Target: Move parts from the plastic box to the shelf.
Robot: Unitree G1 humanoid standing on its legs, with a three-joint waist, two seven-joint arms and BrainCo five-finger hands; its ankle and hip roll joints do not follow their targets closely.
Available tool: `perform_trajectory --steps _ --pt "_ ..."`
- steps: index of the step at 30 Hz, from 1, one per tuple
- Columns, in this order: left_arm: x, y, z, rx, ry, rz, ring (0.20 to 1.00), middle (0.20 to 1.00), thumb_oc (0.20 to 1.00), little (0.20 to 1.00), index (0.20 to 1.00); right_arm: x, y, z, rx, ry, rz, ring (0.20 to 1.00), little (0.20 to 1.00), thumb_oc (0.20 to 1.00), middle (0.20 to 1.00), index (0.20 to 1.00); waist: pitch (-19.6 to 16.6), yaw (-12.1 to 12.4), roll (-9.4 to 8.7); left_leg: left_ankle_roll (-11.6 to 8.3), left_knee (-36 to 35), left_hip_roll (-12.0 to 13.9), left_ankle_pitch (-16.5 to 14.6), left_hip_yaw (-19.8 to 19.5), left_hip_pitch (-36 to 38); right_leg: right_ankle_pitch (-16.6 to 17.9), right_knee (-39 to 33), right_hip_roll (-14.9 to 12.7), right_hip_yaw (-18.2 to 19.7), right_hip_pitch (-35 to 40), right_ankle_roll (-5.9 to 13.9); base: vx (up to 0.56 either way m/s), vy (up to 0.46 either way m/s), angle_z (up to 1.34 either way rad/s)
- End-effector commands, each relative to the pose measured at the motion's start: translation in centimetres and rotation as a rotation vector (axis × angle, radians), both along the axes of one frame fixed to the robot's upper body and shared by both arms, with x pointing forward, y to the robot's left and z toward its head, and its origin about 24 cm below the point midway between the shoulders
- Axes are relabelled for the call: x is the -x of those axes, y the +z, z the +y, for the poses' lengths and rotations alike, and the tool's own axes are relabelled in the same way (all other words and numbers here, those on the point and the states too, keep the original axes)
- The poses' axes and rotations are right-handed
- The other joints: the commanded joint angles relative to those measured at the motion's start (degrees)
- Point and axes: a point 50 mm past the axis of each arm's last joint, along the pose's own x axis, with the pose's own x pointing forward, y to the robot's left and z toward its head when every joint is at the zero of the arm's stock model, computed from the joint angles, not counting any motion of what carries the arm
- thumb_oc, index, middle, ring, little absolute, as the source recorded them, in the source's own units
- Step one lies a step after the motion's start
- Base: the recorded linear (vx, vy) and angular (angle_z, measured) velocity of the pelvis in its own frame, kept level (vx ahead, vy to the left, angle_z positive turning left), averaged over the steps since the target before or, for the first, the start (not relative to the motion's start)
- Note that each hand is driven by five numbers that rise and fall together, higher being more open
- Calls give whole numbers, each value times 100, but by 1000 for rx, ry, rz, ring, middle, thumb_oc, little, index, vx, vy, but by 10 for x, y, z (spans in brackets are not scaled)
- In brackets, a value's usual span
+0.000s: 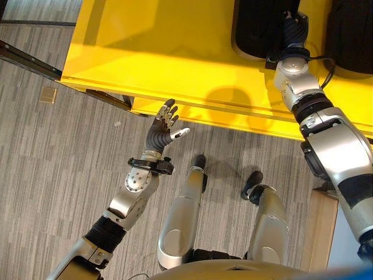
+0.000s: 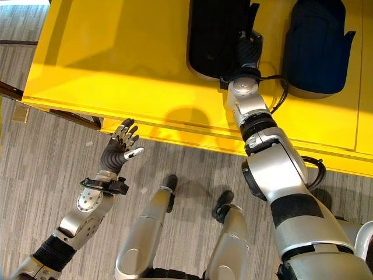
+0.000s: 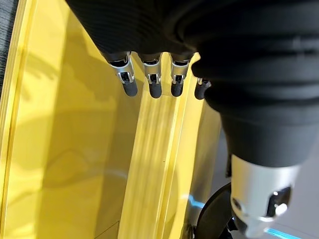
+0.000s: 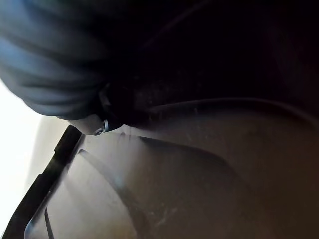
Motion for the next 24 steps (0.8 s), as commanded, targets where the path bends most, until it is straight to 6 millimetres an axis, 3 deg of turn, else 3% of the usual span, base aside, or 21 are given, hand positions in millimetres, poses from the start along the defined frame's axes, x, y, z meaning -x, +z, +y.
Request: perform_trajectory --steps 1,2,3,4,24 --pt "5 29 -6 26 -45 -156 1000 1000 1000 1000 1000 7 55 -7 39 -39 -144 379 379 379 379 379 -61 119 144 -92 -29 383 -424 255 128 -242 -25 61 192 112 188 0 0 0" --pt "5 29 -6 27 -44 -154 1000 1000 1000 1000 1000 7 54 -8 36 -43 -139 482 482 482 482 482 -62 118 146 -91 -29 383 -427 254 128 -244 -25 60 192 113 188 0 0 0" --pt "5 29 -6 27 -44 -154 1000 1000 1000 1000 1000 7 54 -8 36 -43 -139 482 482 482 482 482 -62 118 146 -91 -29 383 -427 254 128 -244 -25 60 192 113 188 0 0 0" --pt "5 29 -6 24 -43 -152 1000 1000 1000 1000 1000 6 53 -8 51 -52 -129 1000 1000 1000 1000 1000 -56 117 145 -92 -18 383 -427 257 120 -247 -19 60 190 111 188 0 0 0" --pt "3 29 -4 35 -22 -150 1000 1000 1000 1000 1000 6 52 20 43 12 -158 1000 1000 1000 1000 1000 -32 -24 33 -106 -85 431 -423 319 224 -177 -116 112 240 182 182 0 0 0"
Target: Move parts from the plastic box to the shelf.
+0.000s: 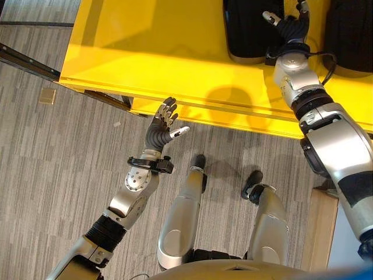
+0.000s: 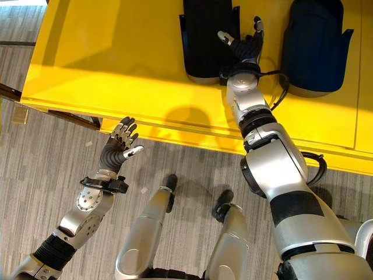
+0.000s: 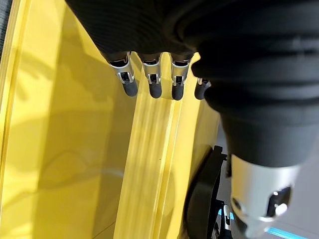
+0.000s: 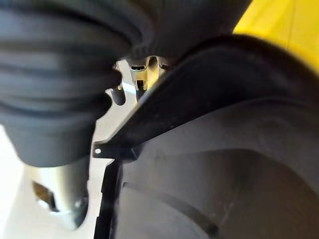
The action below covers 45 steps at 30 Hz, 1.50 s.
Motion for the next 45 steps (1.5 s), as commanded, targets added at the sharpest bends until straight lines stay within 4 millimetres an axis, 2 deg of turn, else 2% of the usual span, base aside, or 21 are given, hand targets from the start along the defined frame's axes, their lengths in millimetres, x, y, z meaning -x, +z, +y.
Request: perform_trajectory --steps 1,3,4,5,6,7,10,11,12,13,15,16,17,18,19,20,21,22,23,24,45 --pt "4 25 -4 28 -25 -130 1000 1000 1000 1000 1000 7 42 14 31 25 -143 1000 1000 1000 1000 1000 -38 45 24 -98 -55 424 -442 313 227 -174 -113 109 234 206 193 0 0 0" --pt "4 25 -4 29 -24 -129 1000 1000 1000 1000 1000 7 42 14 29 25 -143 1000 1000 1000 1000 1000 -39 40 17 -99 -73 427 -439 319 244 -172 -117 112 241 213 194 -37 10 -2" --pt "4 26 -4 29 -25 -133 1000 1000 1000 1000 1000 6 41 14 21 25 -142 1000 1000 1000 1000 1000 -28 21 4 -77 -107 418 -289 338 199 -38 -189 90 216 179 140 -70 22 -3" --pt "4 26 -3 28 -27 -131 1000 1000 1000 1000 1000 6 40 14 20 28 -138 1000 1000 1000 1000 1000 -30 16 -1 -76 -106 426 -295 345 214 -39 -184 92 217 184 140 0 0 0" --pt "4 25 -3 28 -26 -129 1000 1000 1000 1000 1000 6 39 15 20 29 -136 1000 1000 1000 1000 1000 -49 21 -1 -100 -95 442 -431 326 282 -157 -146 115 252 231 193 0 0 0" --pt "4 25 -3 28 -26 -130 1000 1000 1000 1000 1000 6 38 14 13 30 -131 1000 1000 1000 1000 1000 -29 6 -1 -75 -102 429 -303 341 233 -36 -175 96 228 191 144 8 -2 -3" --pt "4 25 -4 29 -28 -127 1000 1000 1000 1000 1000 5 35 17 10 37 -119 1000 1000 1000 1000 1000 -46 3 -2 -100 -79 451 -453 328 317 -157 -159 125 258 263 204 29 -6 -1" --pt "4 25 -4 28 -30 -128 1000 1000 1000 1000 1000 5 34 18 9 42 -119 1000 1000 1000 1000 1000 -27 -1 -2 -76 -89 434 -319 348 252 -36 -199 106 233 222 154 -64 13 -4" --pt "4 25 -4 28 -30 -127 1000 1000 1000 1000 1000 5 34 19 6 47 -116 1000 1000 1000 1000 1000 -28 -1 0 -74 -90 434 -323 356 261 -36 -198 109 235 230 156 0 0 0" --pt "4 25 -3 28 -29 -125 1000 1000 1000 1000 1000 4 33 19 6 48 -114 1000 1000 1000 1000 1000 -47 4 1 -97 -78 450 -460 336 330 -155 -160 131 269 278 209 88 -15 -5" --pt "4 25 -3 25 -30 -125 1000 1000 1000 1000 1000 4 31 22 6 57 -106 1000 1000 1000 1000 1000 -42 6 1 -93 -71 449 -463 337 343 -163 -149 131 274 288 210 12 -2 -4" --pt "4 24 -3 27 -28 -123 1000 1000 1000 1000 1000 4 29 25 5 65 -103 1000 1000 1000 1000 1000 -23 -2 4 -69 -79 432 -330 363 284 -49 -181 107 249 258 154 -63 12 -3" --pt "4 24 -3 27 -28 -124 1000 1000 1000 1000 1000 3 29 25 3 68 -101 1000 1000 1000 1000 1000 -22 -1 8 -70 -74 426 -329 365 280 -51 -178 103 241 266 154 0 0 0" --pt "4 24 -3 28 -27 -122 1000 1000 1000 1000 1000 3 28 25 3 68 -99 1000 1000 1000 1000 1000 -42 3 9 -93 -61 440 -466 344 347 -170 -140 124 273 314 206 0 0 0" --pt "4 25 -3 25 -28 -126 1000 1000 1000 1000 1000 3 26 27 0 75 -95 1000 1000 1000 1000 1000 -30 0 14 -71 -80 417 -327 363 282 -51 -178 87 226 291 160 84 -17 3" --pt "4 24 -3 25 -28 -124 1000 1000 1000 1000 1000 3 26 27 0 76 -93 1000 1000 1000 1000 1000 -49 3 15 -95 -68 431 -464 342 349 -169 -141 108 258 340 213 -70 11 2" --pt "4 25 -3 27 -27 -126 1000 1000 1000 1000 1000 3 25 29 -10 82 -94 1000 1000 1000 1000 1000 -29 13 13 -70 -79 412 -326 352 282 -66 -169 83 218 304 160 85 -17 2" --pt "4 24 -2 27 -23 -124 1000 1000 1000 1000 1000 3 24 31 -11 88 -91 1000 1000 1000 1000 1000 -48 25 9 -94 -62 428 -463 333 345 -188 -127 100 246 356 211 -72 15 3" --pt "3 24 -2 27 -22 -123 1000 1000 1000 1000 1000 3 23 32 -18 94 -89 1000 1000 1000 1000 1000 -22 26 7 -67 -66 409 -328 347 278 -72 -153 72 209 308 157 84 -15 2" --pt "3 24 -2 29 -19 -121 1000 1000 1000 1000 1000 3 21 35 -21 102 -87 1000 1000 1000 1000 1000 -32 39 5 -88 -36 422 -479 327 346 -203 -98 95 243 361 209 0 0 0" --pt "3 23 2 34 -4 -121 1000 1000 1000 1000 1000 3 8 60 -92 191 -64 1000 1000 1000 1000 1000 7 200 24 -34 15 353 -480 279 334 -186 -96 61 189 439 224 4 -1 0"
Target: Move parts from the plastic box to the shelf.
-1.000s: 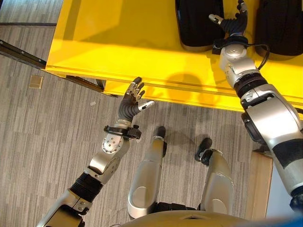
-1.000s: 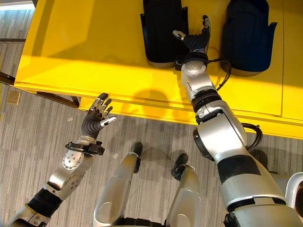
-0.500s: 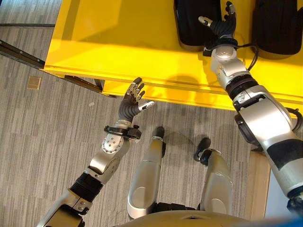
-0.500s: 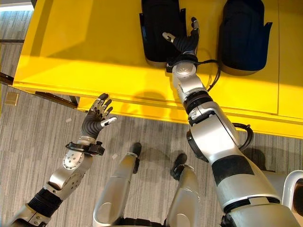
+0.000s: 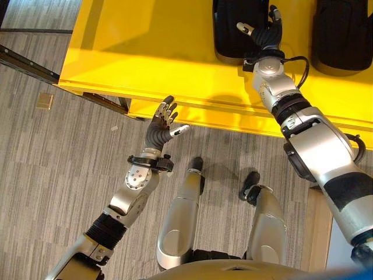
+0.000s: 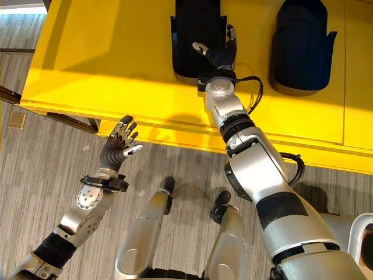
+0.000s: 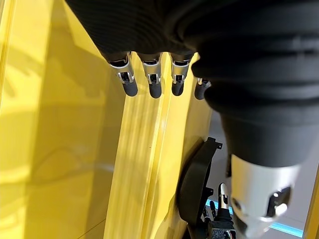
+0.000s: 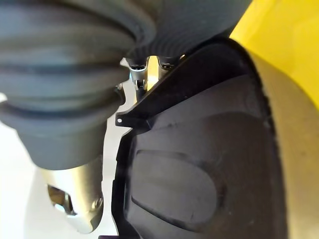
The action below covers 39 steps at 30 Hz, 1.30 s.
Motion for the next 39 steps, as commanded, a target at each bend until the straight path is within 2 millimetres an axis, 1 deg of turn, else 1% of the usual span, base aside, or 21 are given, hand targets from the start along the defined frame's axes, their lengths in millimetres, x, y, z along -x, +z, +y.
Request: perform_trajectory --steps 1,9,13,16,25,32,33,34,35,36,37,38,39 --pt "5 22 1 35 -8 -117 1000 1000 1000 1000 1000 4 21 14 -57 69 -89 1000 1000 1000 1000 1000 13 204 57 -6 136 269 -559 254 146 -270 34 -27 180 266 314 0 0 0" --pt "7 21 3 38 -6 -113 1000 1000 1000 1000 1000 4 17 25 -89 106 -72 1000 1000 1000 1000 1000 -4 258 72 2 173 263 -574 240 142 -270 50 -28 182 275 315 0 0 0" --pt "6 22 3 39 -4 -114 1000 1000 1000 1000 1000 5 17 26 -93 108 -71 1000 1000 1000 1000 1000 -10 274 78 7 171 255 -575 236 135 -273 49 -40 171 287 316 0 0 0" --pt "6 22 3 34 -7 -114 1000 1000 1000 1000 1000 5 23 23 -87 98 -85 1000 1000 1000 1000 1000 -9 276 59 10 189 250 -580 232 139 -293 77 -47 185 289 305 0 0 0" --pt "5 21 2 30 -11 -105 1000 1000 1000 1000 1000 5 28 20 -92 84 -96 1000 1000 1000 1000 1000 3 239 17 5 175 278 -590 256 201 -282 74 -24 198 307 307 0 0 0" --pt "6 20 4 30 -2 -97 1000 1000 1000 1000 1000 8 36 20 -105 89 -141 1000 1000 1000 1000 1000 -22 163 -47 -8 155 337 -593 278 263 -258 13 17 220 342 305 -11 3 0" --pt "6 19 4 30 -5 -96 1000 1000 1000 1000 1000 9 40 19 -99 87 -161 1000 1000 1000 1000 1000 -19 134 -62 9 119 328 -450 303 215 -124 -55 5 186 312 258 -80 19 -1" --pt "6 19 4 29 -4 -96 1000 1000 1000 1000 1000 10 42 18 -90 85 -173 1000 1000 1000 1000 1000 -25 118 -71 6 122 329 -450 303 217 -119 -58 5 192 319 262 0 0 0" --pt "6 19 4 29 -3 -94 1000 1000 1000 1000 1000 11 44 18 -82 81 -182 1000 1000 1000 1000 1000 -53 110 -79 -21 134 344 -593 287 291 -235 -19 29 228 371 316 0 0 0" --pt "6 19 5 28 -2 -93 1000 1000 1000 1000 1000 11 46 17 -72 76 -191 1000 1000 1000 1000 1000 -43 96 -86 0 122 332 -458 308 229 -120 -55 6 194 329 265 0 0 0" --pt "6 19 5 28 -2 -93 1000 1000 1000 1000 1000 11 46 17 -72 76 -191 1000 1000 1000 1000 1000 -44 96 -86 0 123 332 -458 308 229 -120 -54 6 194 329 265 -82 18 -1" --pt "6 18 5 25 -4 -93 1000 1000 1000 1000 1000 13 52 14 -55 61 -215 1000 1000 1000 1000 1000 -65 69 -105 -6 107 337 -455 305 240 -120 -62 6 193 335 264 0 0 0" --pt "6 18 5 25 -4 -93 1000 1000 1000 1000 1000 13 52 14 -55 61 -215 1000 1000 1000 1000 1000 -64 70 -105 -6 105 337 -454 306 241 -120 -62 6 194 335 264 0 0 0"
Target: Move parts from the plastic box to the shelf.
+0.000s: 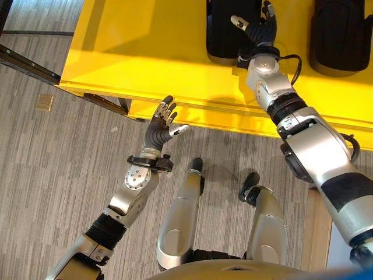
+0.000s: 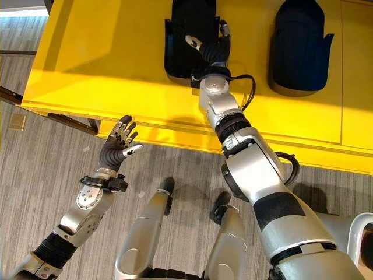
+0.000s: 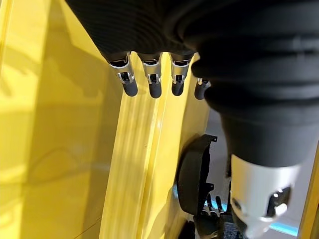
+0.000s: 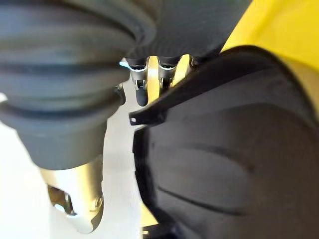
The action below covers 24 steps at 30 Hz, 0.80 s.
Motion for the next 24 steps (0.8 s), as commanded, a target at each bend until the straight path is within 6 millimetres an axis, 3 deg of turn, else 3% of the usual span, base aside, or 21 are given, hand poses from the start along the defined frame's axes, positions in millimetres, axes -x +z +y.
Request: perform_trajectory --steps 1,10,21,24 --pt "6 19 4 21 -9 -93 1000 1000 1000 1000 1000 9 43 -2 20 -8 -178 1000 1000 1000 1000 1000 -59 79 -119 -6 105 315 -466 293 140 -159 -27 5 203 241 239 0 0 0" --pt "6 17 6 -3 -3 -87 1000 1000 1000 1000 1000 17 61 -7 37 -21 -269 1000 1000 1000 1000 1000 -95 -15 -202 -39 119 365 -490 315 253 -182 -29 44 237 325 237 0 0 0" --pt "6 14 12 -28 -5 -74 1000 1000 1000 1000 1000 23 56 -6 24 2 -302 1000 1000 1000 1000 1000 -215 -51 -139 -40 -112 377 -451 378 657 -86 -289 50 267 697 257 2 1 0" --pt "6 12 14 -39 -5 -65 1000 1000 1000 1000 1000 27 46 -4 23 33 -316 1000 1000 1000 1000 1000 -346 -136 -101 -36 -397 375 -361 445 930 25 -614 94 316 957 266 42 6 -11"
